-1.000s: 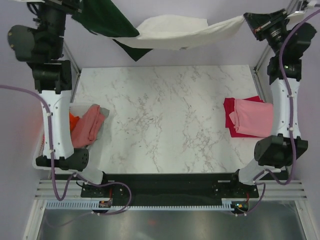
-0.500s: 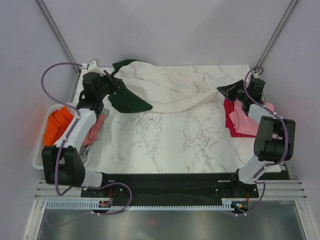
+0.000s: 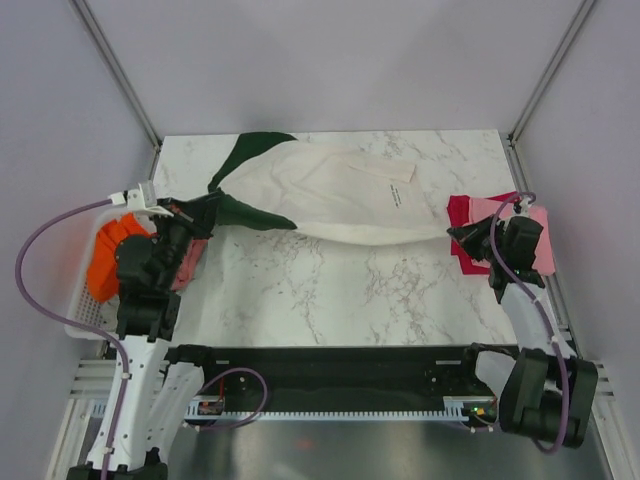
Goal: Fold and stack the t-shirts
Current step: Fold the tshirt
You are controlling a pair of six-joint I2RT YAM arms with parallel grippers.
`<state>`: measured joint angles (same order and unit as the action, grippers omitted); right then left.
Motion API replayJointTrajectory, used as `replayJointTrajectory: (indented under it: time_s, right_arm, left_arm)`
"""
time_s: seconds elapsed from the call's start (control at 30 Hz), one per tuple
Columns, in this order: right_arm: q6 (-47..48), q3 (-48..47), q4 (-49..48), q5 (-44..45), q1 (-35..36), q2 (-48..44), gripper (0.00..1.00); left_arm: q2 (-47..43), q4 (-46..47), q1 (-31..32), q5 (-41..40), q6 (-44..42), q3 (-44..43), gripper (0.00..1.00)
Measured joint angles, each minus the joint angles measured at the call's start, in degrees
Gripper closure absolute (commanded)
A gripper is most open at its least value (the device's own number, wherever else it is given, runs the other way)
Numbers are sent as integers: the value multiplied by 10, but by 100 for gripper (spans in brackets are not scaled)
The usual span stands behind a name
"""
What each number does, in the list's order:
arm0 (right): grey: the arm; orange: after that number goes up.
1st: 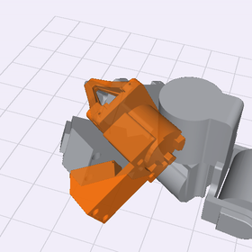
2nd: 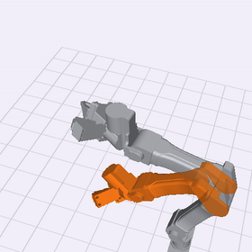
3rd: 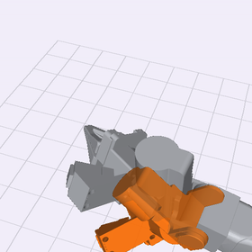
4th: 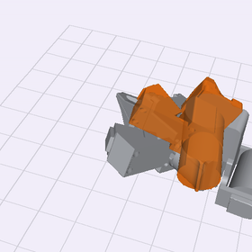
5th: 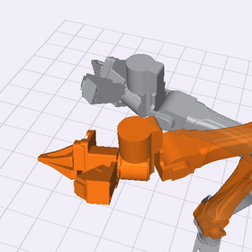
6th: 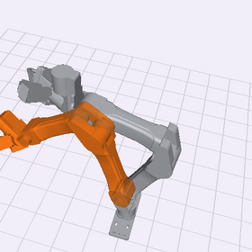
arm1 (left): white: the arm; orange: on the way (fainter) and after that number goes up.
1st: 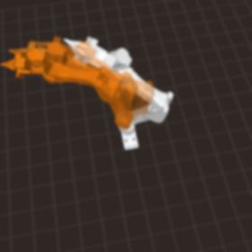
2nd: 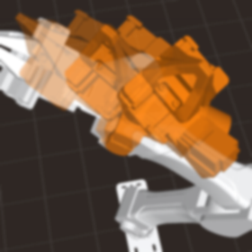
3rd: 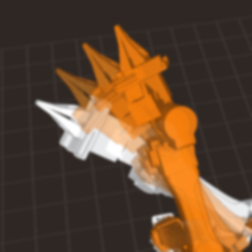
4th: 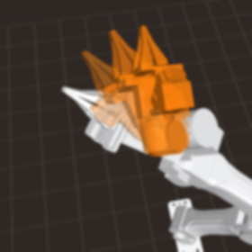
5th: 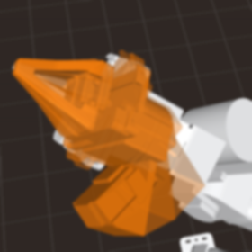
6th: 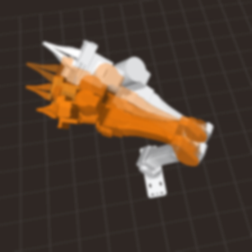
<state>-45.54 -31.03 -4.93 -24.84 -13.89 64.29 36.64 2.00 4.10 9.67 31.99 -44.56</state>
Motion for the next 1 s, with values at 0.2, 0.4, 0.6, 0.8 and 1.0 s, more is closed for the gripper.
replayJointTrajectory:
  time_s: [0.2, 0.4, 0.6, 0.8, 1.0]
  right_arm:
    - [52, 39, 107, 26, 1, -150, 100]
    - [96, 45, 236, 82, 1, -275, 100]
    - [106, 63, 264, 97, 0, -277, 100]
    - [117, 64, 257, 108, 1, -145, 100]
    - [119, 37, 242, 116, 1, -92, 100]
  left_arm:
    - [-80, -71, 0, 38, 0, 70, 98]
    - [-125, -122, 0, 74, 2, 118, 98]
    - [-108, -145, 0, 78, 4, 130, 98]
    - [-18, -152, 0, 72, 4, 99, 98]
    - [47, -145, 0, 56, 4, 62, 98]
